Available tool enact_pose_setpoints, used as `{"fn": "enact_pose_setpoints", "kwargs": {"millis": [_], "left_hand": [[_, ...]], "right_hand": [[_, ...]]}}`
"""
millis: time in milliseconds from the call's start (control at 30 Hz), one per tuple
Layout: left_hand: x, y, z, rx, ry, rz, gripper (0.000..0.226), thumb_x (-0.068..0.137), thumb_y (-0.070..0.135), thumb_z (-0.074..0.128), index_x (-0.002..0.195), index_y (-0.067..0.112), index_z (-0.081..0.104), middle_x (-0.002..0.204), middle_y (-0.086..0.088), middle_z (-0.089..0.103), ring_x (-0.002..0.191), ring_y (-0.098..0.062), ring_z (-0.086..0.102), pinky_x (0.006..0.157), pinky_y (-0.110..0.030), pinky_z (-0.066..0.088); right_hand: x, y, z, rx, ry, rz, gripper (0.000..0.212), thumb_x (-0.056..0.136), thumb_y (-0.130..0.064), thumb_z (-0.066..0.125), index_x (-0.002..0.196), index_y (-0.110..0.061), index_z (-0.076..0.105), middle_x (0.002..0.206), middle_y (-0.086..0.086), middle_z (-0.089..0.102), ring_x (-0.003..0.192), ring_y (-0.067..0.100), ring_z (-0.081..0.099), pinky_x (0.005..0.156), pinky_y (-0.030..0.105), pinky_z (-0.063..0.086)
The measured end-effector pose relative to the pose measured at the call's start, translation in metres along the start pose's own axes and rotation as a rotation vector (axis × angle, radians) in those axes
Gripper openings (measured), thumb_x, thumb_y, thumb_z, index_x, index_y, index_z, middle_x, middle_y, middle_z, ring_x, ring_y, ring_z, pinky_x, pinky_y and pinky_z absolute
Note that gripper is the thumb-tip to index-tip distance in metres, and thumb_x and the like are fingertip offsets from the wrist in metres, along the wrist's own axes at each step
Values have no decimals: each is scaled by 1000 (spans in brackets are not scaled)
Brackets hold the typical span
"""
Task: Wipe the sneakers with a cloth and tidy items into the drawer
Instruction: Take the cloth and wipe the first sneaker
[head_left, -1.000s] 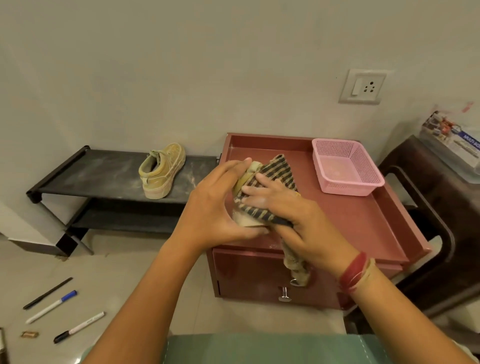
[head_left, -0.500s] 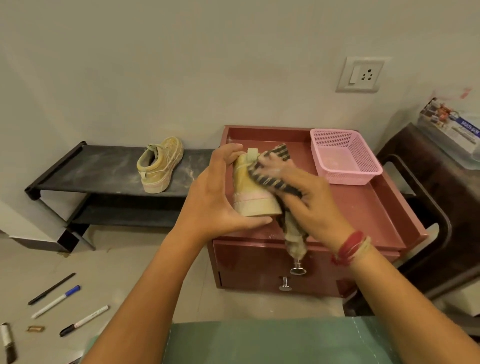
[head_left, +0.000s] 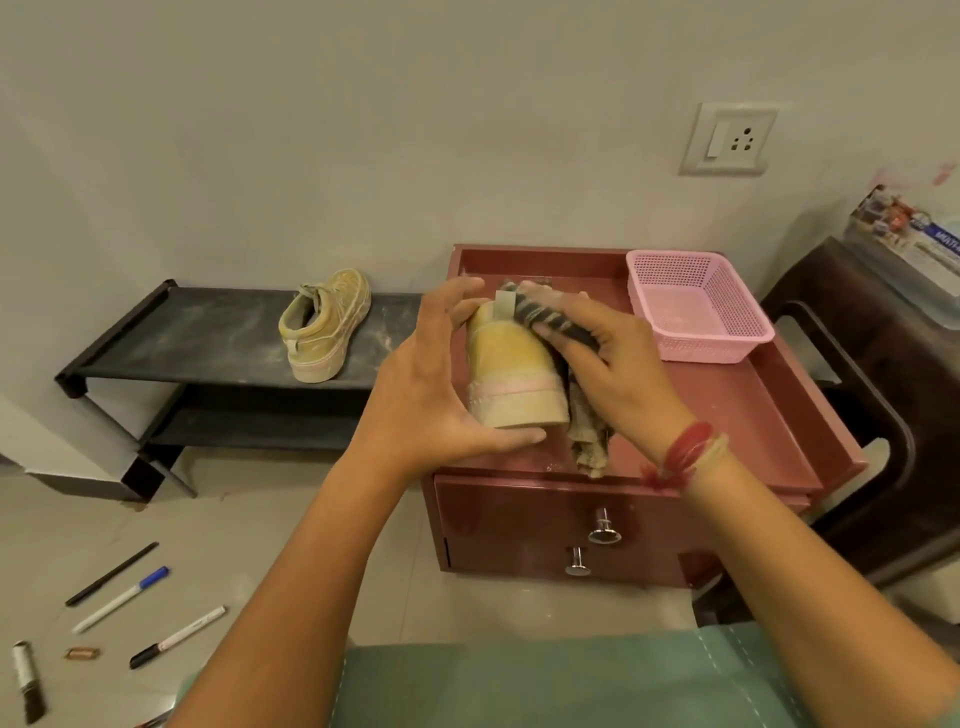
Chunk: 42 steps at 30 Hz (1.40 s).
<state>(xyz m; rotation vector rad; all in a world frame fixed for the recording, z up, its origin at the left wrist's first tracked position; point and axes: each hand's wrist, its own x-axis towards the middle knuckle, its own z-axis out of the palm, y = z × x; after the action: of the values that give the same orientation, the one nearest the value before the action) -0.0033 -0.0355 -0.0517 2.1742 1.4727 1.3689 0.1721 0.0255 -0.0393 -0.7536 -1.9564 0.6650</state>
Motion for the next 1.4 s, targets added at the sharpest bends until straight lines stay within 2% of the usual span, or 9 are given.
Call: {"fn": "enact_pose_setpoints", "kwargs": {"millis": [100,267,367,633,800,1067,1200,1300,1400], "left_hand": [[-2,-5,-1,-30,-10,4,108,51,50,87,135,23,25,129,4,53,121,-9,54,94,-41,51],[0,-6,-7,82,24,27,92,53,58,83,124,22,37,115,10,52,107,-12,58,85,-40,52],[-1,-11,-10,139,-5,64,86,57,58,81,124,19,44,116,3,58,104,-15,59,83,-41,52],[-5,-14,-19,190,-45,39,80,61,60,77,124,18,55,122,5,58,116,-7,52,96,-24,45],[-5,-16,-25,167,-47,-59,89,58,60,78,134,22,50,132,3,55,125,-12,48,102,-37,44],[-13,-28,-38,142,-102,-176,101,58,50,81,145,28,34,138,9,44,120,17,33,96,2,23],[-17,-33,-42,171,-116,-228,115,52,68,75,149,28,28,137,16,37,124,7,33,101,-9,26],[-18,-37,-45,173,-137,-267,114,53,60,82,149,30,27,139,17,35,126,3,34,104,-23,32],[-20,-34,-43,192,-186,-244,112,55,45,89,147,26,29,139,12,38,121,5,33,98,-5,26]], "right_hand": [[-19,-2,9,-44,-167,-171,39,87,-10,49,123,-24,56,129,-12,55,133,7,41,116,36,26],[-4,8,8,60,1,36,33,89,-15,55,120,-24,60,124,-6,62,123,8,53,108,48,36],[-21,1,15,46,-142,-93,35,90,-11,55,123,-24,57,129,-10,57,132,8,42,114,34,30],[-26,11,16,152,-40,33,31,89,-8,57,119,-13,62,119,-6,64,117,6,57,101,22,42],[-15,20,18,104,33,129,29,89,-14,57,117,-20,63,112,-16,65,107,-3,59,95,28,46],[-15,17,30,-31,3,81,31,87,-12,56,115,-22,65,114,-16,61,109,1,56,109,40,36],[-27,-4,45,-47,-225,-105,40,87,-4,49,123,-20,60,129,-12,54,129,6,45,115,22,22],[-9,11,40,-40,-132,74,32,90,-7,55,119,-16,64,119,-11,59,116,8,55,101,13,38],[-6,11,39,-39,-93,109,31,90,-9,57,118,-22,64,115,-13,61,110,2,56,102,25,41]]}}
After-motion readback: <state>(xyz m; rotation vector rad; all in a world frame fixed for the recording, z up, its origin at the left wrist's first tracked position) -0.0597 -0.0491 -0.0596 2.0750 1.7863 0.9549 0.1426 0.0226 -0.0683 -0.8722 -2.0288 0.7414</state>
